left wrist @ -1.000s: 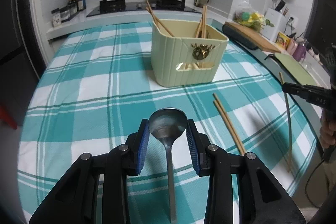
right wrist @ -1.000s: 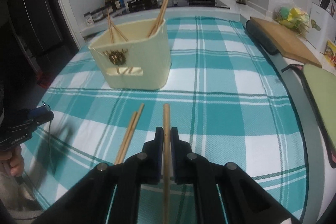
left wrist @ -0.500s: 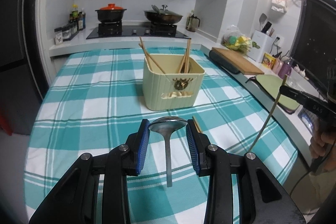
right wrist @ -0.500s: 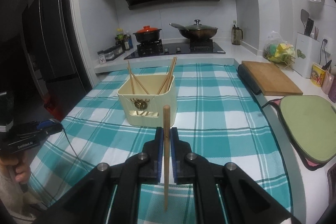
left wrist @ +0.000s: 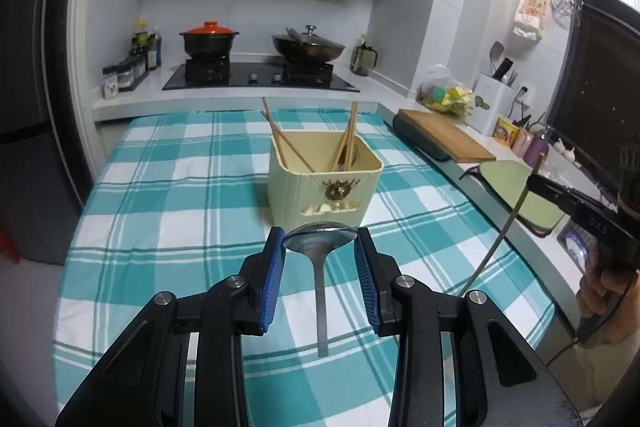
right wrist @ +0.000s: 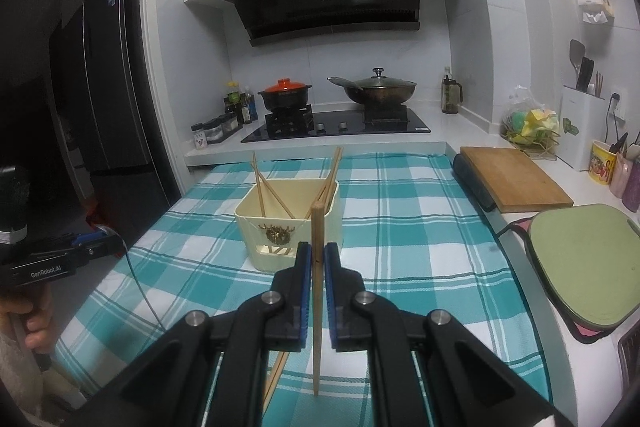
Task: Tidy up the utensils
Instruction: 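Lift the chopstick and small spoon and carry them over the cream holder, then lower the chopstick and spoon into the holder and open both grippers, then withdraw both tools from the holder back over the last two chopsticks, then close the left gripper on one chopstick while the right gripper grasps the other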
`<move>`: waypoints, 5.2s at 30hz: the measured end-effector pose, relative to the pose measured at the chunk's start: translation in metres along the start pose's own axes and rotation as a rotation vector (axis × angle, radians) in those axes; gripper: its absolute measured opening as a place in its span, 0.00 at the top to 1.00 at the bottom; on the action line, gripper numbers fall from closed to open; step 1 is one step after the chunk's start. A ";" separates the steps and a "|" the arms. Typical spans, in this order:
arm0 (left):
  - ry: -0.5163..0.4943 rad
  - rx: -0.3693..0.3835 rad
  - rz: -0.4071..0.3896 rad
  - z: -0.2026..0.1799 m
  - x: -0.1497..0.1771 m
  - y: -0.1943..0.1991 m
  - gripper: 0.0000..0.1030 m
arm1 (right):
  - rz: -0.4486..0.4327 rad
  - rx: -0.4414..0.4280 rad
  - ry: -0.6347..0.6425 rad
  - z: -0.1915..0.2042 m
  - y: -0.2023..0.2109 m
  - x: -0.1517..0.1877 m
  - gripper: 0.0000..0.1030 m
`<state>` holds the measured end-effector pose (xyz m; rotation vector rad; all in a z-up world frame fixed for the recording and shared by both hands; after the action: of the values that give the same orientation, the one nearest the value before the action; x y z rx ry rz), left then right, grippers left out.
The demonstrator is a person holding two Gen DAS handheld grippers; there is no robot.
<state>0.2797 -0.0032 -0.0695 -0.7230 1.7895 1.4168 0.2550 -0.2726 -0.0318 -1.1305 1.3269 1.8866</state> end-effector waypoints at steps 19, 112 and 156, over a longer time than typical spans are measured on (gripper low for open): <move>0.043 0.037 -0.004 0.009 -0.024 0.017 0.66 | -0.021 -0.044 0.004 0.016 0.010 -0.020 0.93; -0.071 -0.137 0.334 -0.081 0.138 -0.160 0.06 | 0.204 0.177 -0.059 -0.019 -0.005 0.190 0.64; -0.080 -0.219 0.338 -0.074 0.140 -0.180 0.15 | 0.199 0.186 -0.083 -0.024 0.000 0.198 0.63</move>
<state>0.3270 -0.1159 -0.2760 -0.4769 1.7698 1.8602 0.1668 -0.2994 -0.2082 -0.8454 1.5789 1.8789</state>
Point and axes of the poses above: each gripper's, at about its wrist camera, not at the fingertips, and y roughly against the way its jaws point, z to its left, x to its underside, the point moved 7 cm from there along -y, roughly the way its jaws point, and after that the axes turned 6 degrees about -x, right-handed, at the moved point
